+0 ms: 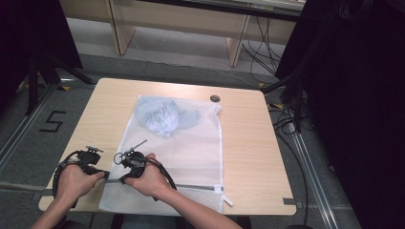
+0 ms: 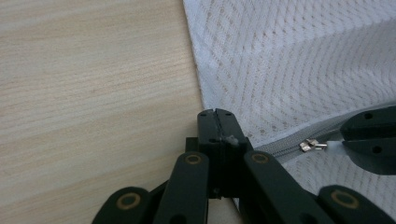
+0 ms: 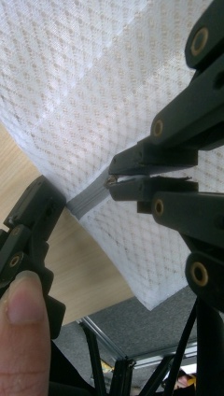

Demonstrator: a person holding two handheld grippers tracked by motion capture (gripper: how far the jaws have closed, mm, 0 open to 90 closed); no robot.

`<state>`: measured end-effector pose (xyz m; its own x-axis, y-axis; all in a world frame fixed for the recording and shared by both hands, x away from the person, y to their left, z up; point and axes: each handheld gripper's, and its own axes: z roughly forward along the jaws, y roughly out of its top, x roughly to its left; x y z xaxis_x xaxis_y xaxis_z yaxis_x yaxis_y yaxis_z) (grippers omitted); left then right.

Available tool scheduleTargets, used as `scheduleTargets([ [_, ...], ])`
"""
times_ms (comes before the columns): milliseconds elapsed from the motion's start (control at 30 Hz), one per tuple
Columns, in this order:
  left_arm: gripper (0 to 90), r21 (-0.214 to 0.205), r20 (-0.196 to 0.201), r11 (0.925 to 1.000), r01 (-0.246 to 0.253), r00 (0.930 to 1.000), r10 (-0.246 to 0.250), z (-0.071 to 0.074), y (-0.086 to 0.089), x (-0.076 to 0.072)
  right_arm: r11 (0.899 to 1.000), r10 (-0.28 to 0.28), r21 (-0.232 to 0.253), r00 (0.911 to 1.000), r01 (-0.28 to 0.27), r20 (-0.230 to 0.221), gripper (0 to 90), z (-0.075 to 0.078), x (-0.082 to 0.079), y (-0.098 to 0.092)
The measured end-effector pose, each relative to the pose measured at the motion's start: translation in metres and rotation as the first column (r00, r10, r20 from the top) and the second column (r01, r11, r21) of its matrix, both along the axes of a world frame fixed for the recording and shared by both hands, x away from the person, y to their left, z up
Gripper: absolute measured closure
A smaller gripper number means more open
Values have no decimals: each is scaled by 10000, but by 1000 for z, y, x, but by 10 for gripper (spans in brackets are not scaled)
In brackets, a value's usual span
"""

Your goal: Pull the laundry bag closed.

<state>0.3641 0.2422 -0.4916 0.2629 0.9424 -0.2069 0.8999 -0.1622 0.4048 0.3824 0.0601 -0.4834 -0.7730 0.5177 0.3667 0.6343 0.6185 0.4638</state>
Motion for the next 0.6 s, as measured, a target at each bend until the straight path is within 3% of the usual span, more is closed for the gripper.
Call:
scheduleTargets([
  [33,898,-8,2,10000,-6,10000,6,0,0,0,9998,196,-24,9993,-195,313,869,-1,2,-1],
  [67,898,-8,-1,10000,1,10000,-1,0,0,0,9995,-246,-180,9996,244,-129,870,1,-1,-1],
  [100,898,-14,5,10000,1,10000,-1,0,0,0,10000,4,-23,10000,-4,0,869,0,0,-2],
  [300,898,-22,-7,10000,5,10000,-5,0,1,0,9998,102,-190,9998,-99,171,870,0,1,-4],
  [600,898,-17,9,10000,6,10000,-6,0,1,0,9999,-20,-171,9999,18,-119,870,2,0,-6],
])
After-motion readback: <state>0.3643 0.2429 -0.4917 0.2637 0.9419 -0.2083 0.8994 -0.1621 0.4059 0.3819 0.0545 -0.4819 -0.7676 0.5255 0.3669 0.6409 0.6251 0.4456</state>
